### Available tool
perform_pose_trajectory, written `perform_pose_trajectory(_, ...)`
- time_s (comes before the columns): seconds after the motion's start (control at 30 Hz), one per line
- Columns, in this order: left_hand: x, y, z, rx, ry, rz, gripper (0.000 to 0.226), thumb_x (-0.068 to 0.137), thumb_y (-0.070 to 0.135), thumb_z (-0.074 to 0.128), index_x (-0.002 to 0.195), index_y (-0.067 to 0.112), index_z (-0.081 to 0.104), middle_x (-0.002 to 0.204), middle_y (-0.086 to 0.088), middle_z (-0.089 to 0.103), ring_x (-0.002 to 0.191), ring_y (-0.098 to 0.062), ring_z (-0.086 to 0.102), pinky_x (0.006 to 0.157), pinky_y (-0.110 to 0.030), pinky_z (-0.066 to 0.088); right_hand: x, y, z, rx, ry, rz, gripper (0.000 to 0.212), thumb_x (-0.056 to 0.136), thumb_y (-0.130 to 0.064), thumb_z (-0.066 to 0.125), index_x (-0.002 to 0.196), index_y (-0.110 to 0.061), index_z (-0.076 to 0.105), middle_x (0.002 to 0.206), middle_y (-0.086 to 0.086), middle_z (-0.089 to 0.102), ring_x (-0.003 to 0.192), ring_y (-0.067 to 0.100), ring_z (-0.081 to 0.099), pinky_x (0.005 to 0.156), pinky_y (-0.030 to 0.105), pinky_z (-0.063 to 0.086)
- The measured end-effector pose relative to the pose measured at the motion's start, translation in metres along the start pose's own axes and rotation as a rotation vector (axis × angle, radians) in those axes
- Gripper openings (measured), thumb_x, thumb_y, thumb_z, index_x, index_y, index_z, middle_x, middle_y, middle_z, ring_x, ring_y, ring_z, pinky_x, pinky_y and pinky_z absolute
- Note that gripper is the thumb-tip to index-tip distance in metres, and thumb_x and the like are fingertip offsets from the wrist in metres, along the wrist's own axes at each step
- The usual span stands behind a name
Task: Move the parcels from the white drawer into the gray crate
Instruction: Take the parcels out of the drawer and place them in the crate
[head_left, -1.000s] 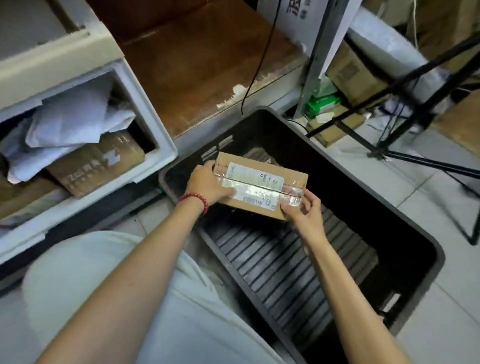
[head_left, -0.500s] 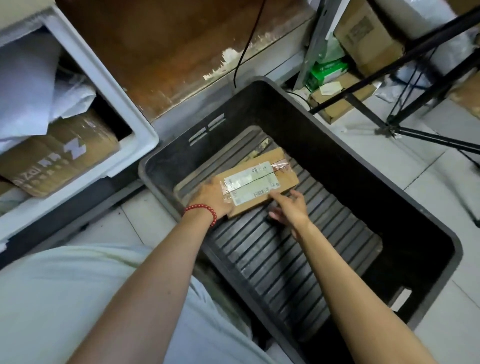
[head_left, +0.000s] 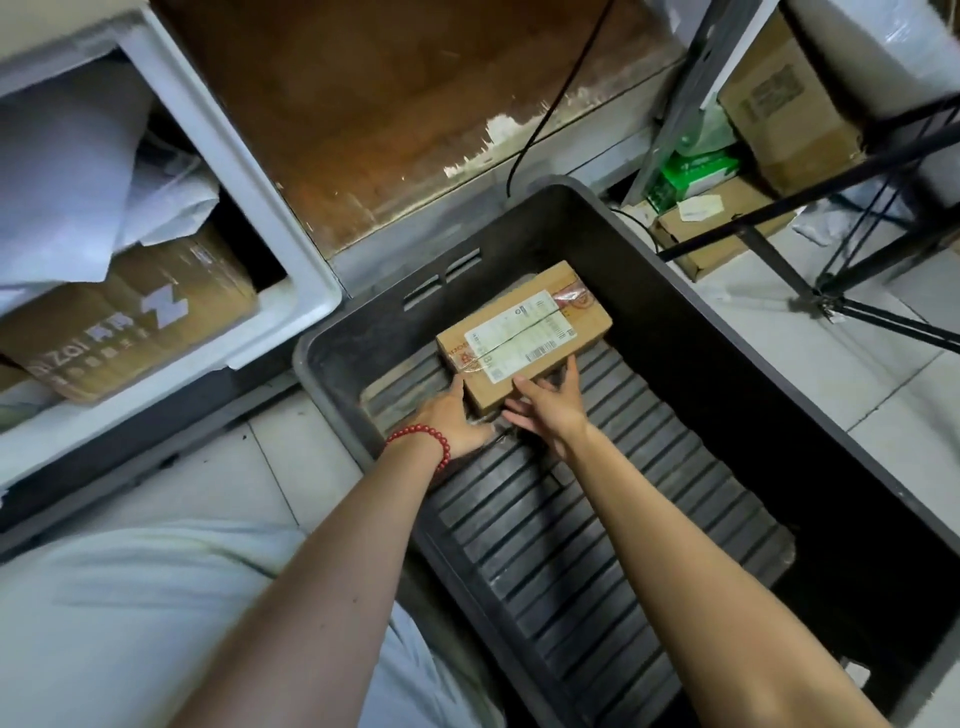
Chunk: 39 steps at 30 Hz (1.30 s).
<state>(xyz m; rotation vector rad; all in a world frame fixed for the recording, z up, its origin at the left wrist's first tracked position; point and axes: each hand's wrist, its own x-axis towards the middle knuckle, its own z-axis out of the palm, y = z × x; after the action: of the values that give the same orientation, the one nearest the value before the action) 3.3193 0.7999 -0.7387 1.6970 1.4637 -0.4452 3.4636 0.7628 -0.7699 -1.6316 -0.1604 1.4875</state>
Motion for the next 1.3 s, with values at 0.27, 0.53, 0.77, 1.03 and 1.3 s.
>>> perform_pose_trajectory(0.27,-0.016,0.006,-0.025,0.464,0.343,0.101,0.068,0.093,0.045,0.048,0.15,0.021,0.019,0.144,-0.009,0.042,0.132,-0.029,0.037,0.1,-0.046,0.037,0.003,-0.019,-0.002,-0.681,0.088,-0.143,0.09,0.086,-0.043,0.067,0.154,-0.023,0.012,0.151,0.007,0.039,0.135,0.028,0.042,0.112,0.044,0.035)
perform_pose_trajectory(0.53,-0.055,-0.008,-0.045,0.535,0.425,0.111,0.05,0.093,0.051,0.044,0.131,0.018,0.047,0.131,-0.007,0.053,0.121,-0.027,0.048,0.094,-0.042,0.039,-0.055,-0.045,-0.003,-1.452,0.139,-0.571,0.059,0.089,-0.053,0.053,0.14,-0.027,0.043,0.143,0.004,0.046,0.129,0.027,0.044,0.097,0.039,0.042)
perform_pose_trajectory(0.77,-0.127,-0.021,-0.119,0.515,0.606,0.073,0.049,0.093,0.054,0.044,0.127,0.02,0.054,0.123,-0.008,0.06,0.115,-0.027,0.055,0.089,-0.037,0.045,-0.122,-0.091,0.055,-1.586,0.137,-1.052,0.053,0.089,-0.052,0.053,0.134,-0.026,0.049,0.132,0.001,0.054,0.122,0.023,0.049,0.09,0.037,0.045)
perform_pose_trajectory(1.03,-0.255,-0.114,-0.18,0.286,0.785,-0.134,0.033,0.091,0.046,0.049,0.113,0.025,0.063,0.116,-0.004,0.064,0.108,-0.027,0.059,0.082,-0.032,0.043,-0.212,-0.12,0.158,-1.442,-0.055,-1.33,0.047,0.091,-0.048,0.054,0.133,-0.026,0.05,0.131,-0.001,0.054,0.12,0.02,0.049,0.087,0.037,0.049)
perform_pose_trajectory(1.3,-0.341,-0.225,-0.183,0.236,0.887,-0.356,0.038,0.09,0.045,0.051,0.123,0.027,0.054,0.123,0.001,0.062,0.113,-0.023,0.057,0.084,-0.034,0.046,-0.261,-0.106,0.242,-1.558,-0.377,-1.222,0.057,0.09,-0.041,0.063,0.139,-0.019,0.045,0.143,0.01,0.042,0.126,0.028,0.047,0.102,0.041,0.042)
